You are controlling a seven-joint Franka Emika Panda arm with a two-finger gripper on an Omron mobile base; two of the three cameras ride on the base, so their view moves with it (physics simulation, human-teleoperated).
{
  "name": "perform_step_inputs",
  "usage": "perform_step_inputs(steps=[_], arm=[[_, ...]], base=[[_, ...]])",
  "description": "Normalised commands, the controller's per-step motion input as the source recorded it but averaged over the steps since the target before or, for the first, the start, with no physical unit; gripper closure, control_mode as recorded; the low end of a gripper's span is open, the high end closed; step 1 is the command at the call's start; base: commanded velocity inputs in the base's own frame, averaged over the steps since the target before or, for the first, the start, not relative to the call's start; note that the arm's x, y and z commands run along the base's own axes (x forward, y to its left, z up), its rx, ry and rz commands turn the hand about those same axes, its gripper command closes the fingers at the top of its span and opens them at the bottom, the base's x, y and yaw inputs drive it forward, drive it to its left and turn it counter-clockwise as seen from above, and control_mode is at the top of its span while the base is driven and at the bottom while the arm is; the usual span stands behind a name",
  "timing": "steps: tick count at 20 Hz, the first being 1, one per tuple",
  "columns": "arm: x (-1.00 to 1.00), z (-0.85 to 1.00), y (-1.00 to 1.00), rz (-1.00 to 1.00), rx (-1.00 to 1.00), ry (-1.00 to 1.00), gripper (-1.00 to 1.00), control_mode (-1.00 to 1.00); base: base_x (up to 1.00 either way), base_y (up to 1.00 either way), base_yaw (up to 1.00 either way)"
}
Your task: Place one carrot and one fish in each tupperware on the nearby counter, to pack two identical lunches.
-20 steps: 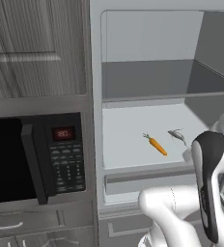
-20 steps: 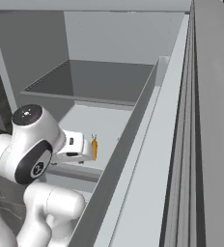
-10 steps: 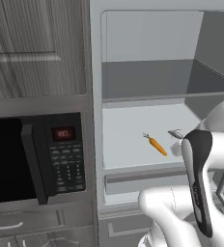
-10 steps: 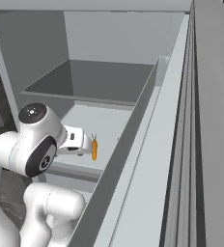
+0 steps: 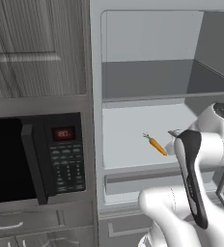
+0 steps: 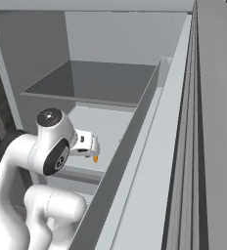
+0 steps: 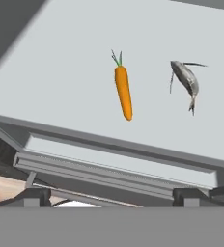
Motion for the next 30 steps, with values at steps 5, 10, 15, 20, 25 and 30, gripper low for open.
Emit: perform_step_inputs(steps=[5,10,15,20,25,30], arm=[[0.16,-0.51,-0.01,0.00,0.00,-0.16,-1.00,-1.00],[0.21,-0.42,-0.06,-0.02,-0.01,-0.16,-1.00,-1.00],[0.30,-0.55,0.00,0.00,0.00,-0.09,-1.00,-1.00],[0.37,-0.48,0.02,0.00,0.00,0.00,-1.00,-1.00],[0.50,-0.28,0.08,0.00,0.00,0.00,-1.00,-1.00],[0.55,-0.17,0.04,0.00,0.00,0.00,-1.00,-1.00]], base=[[0.00,0.00,0.00],[0.00,0.00,0.00],[0.00,0.00,0.00],[0.00,0.00,0.00],[0.00,0.00,0.00],[0.00,0.00,0.00]])
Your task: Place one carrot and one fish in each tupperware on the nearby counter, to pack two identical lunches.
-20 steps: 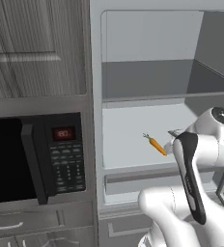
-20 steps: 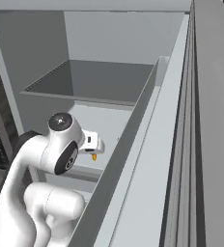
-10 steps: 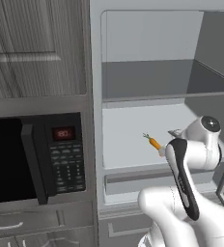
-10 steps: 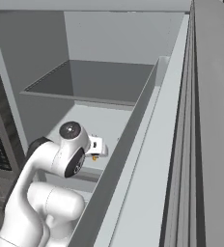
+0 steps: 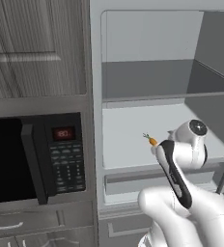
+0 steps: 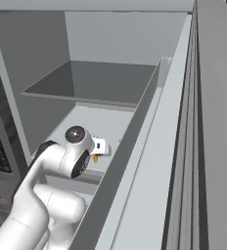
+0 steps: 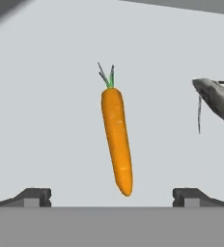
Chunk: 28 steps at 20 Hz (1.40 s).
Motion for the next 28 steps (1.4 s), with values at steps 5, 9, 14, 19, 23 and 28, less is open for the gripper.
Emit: perform_step_inputs(steps=[5,9,14,19,23,28], arm=[[0.54,-0.18,0.00,0.00,0.00,0.00,-1.00,-1.00],[0.45,-0.35,0.04,0.00,0.00,0.00,-1.00,-1.00],[0.38,-0.44,0.01,0.00,0.00,0.00,-1.00,-1.00],[0.31,-0.44,0.01,0.00,0.00,0.00,-1.00,-1.00],[0.18,-0.45,0.01,0.00,0.00,0.00,1.00,-1.00],[-0.15,-0.63,0.03,0.00,0.00,0.02,1.00,-1.00]], base=[[0.00,0.00,0.00],[0.00,0.00,0.00],[0.00,0.00,0.00],[0.00,0.00,0.00],[0.00,0.00,0.00],[0.00,0.00,0.00]])
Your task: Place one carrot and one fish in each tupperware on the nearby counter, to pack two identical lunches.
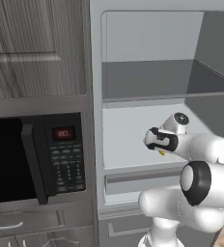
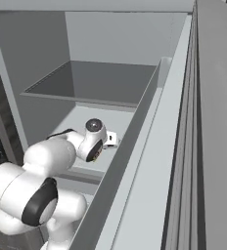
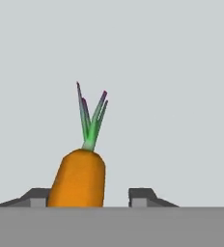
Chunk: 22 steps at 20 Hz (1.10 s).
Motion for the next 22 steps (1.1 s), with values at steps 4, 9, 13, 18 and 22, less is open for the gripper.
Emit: perform_step_inputs(steps=[4,9,13,18,22], arm=[[-0.62,-0.62,0.14,0.00,-0.03,-0.03,1.00,-1.00],[-1.00,0.22,0.06,0.00,-0.01,-0.17,1.00,-1.00],[-0.80,0.96,0.00,0.00,0.00,-0.03,1.00,-1.00],[-0.55,0.66,0.11,0.05,-0.02,0.15,1.00,-1.00],[-0.56,0.81,0.05,0.05,-0.06,0.00,1.00,-1.00]], base=[[0.00,0.00,0.00],[0.00,0.00,0.00],[0.00,0.00,0.00],[0.00,0.00,0.00],[0.00,0.00,0.00]])
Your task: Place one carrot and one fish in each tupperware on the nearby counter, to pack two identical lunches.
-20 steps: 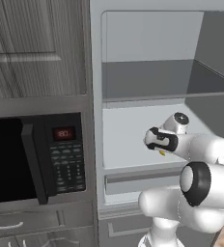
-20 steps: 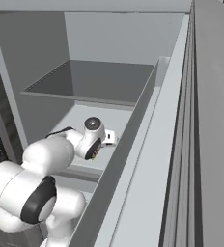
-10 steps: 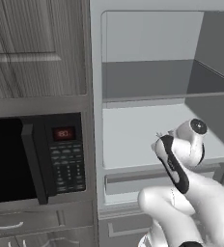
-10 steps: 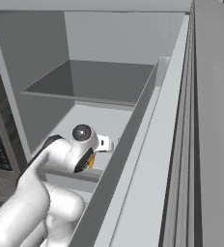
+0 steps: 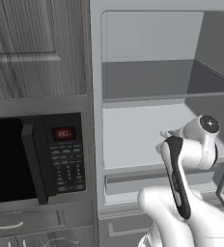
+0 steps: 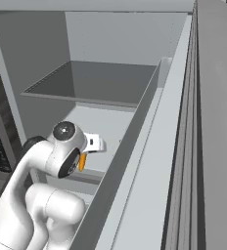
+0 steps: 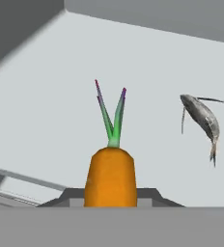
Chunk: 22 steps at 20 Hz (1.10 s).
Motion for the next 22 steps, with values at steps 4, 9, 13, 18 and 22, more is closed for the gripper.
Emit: perform_step_inputs(steps=[4,9,13,18,22], arm=[[-0.58,0.98,0.00,0.00,-0.02,0.01,1.00,-1.00],[-0.87,0.20,0.03,0.01,-0.04,-0.08,1.00,-1.00],[-0.72,0.00,0.00,0.00,-0.02,-0.15,1.00,-1.00],[-0.44,0.06,0.06,0.00,0.00,-0.01,1.00,-1.00],[0.00,0.00,0.00,0.00,0.00,0.00,1.00,1.00]], base=[[0.00,0.00,0.00],[0.00,0.00,0.00],[0.00,0.00,0.00],[0.00,0.00,0.00],[-0.52,0.35,0.00]])
